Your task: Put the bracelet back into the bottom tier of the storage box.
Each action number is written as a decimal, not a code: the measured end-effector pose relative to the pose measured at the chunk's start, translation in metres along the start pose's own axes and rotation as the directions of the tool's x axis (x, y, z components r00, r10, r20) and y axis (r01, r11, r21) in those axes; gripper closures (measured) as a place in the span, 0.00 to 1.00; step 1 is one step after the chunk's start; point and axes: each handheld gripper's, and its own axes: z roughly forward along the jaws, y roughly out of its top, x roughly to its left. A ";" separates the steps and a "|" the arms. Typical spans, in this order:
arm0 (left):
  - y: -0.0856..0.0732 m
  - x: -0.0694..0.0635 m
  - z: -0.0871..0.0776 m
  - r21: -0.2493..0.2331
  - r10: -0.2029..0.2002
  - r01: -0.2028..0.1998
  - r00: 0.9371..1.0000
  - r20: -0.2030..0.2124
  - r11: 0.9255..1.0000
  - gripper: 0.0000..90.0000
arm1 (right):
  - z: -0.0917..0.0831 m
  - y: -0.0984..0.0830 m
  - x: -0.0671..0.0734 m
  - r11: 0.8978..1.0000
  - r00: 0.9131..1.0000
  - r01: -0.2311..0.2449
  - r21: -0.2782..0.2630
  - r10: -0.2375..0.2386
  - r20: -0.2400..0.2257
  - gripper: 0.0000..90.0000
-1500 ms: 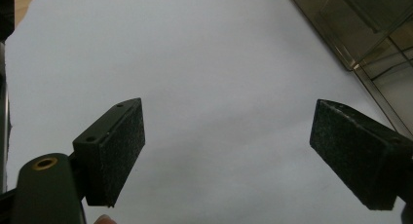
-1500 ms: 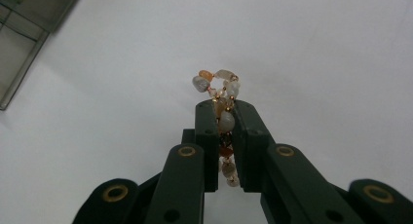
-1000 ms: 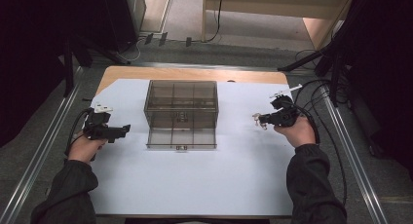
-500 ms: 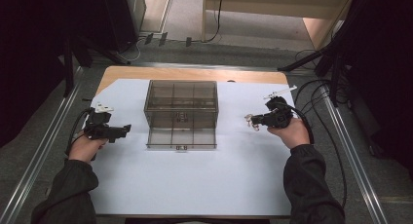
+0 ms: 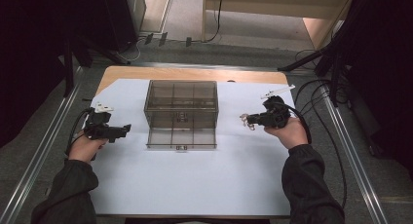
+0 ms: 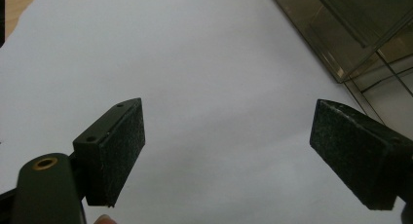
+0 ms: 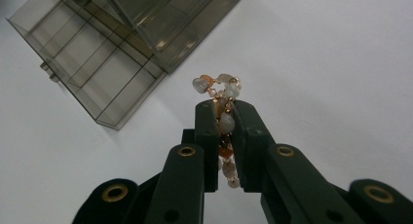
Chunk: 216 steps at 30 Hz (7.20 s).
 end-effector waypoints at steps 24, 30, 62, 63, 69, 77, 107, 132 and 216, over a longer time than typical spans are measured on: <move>0.000 0.000 0.000 0.002 0.002 -0.002 1.000 0.001 1.000 0.16 | 0.000 0.012 0.029 0.997 0.995 0.070 -0.012 -0.071 -0.072 0.93; 0.000 0.000 -0.001 -0.002 -0.005 0.005 1.000 0.000 1.000 0.16 | 0.003 0.015 0.037 0.996 0.993 0.087 -0.008 -0.088 -0.085 0.93; -0.002 -0.001 -0.001 0.012 0.004 -0.004 1.000 0.006 1.000 0.16 | 0.026 0.025 0.070 0.989 0.984 0.148 -0.014 -0.149 -0.096 0.93; -0.002 -0.001 -0.001 0.012 0.004 -0.004 1.000 0.006 1.000 0.16 | 0.026 0.025 0.070 0.989 0.984 0.148 -0.014 -0.149 -0.096 0.93; -0.003 -0.001 -0.002 0.008 0.001 -0.001 1.000 0.006 1.000 0.16 | 0.033 0.026 0.072 0.990 0.985 0.139 -0.007 -0.139 -0.105 0.93; -0.004 -0.001 -0.003 0.006 -0.001 0.001 1.000 0.003 1.000 0.16 | 0.042 0.028 0.077 0.990 0.983 0.143 -0.004 -0.143 -0.114 0.93; -0.004 -0.001 -0.003 0.006 -0.011 0.011 1.000 0.011 1.000 0.16 | 0.070 0.034 0.100 0.984 0.976 0.177 0.020 -0.173 -0.130 0.93; -0.005 0.000 -0.003 0.010 -0.022 0.022 1.000 0.019 1.000 0.16 | 0.098 0.025 0.099 0.980 0.979 0.168 0.109 -0.152 -0.138 0.92; -0.005 -0.001 -0.001 0.016 -0.005 0.005 1.000 0.012 1.000 0.16 | 0.101 0.026 0.090 0.987 0.980 0.146 0.063 -0.136 -0.142 0.59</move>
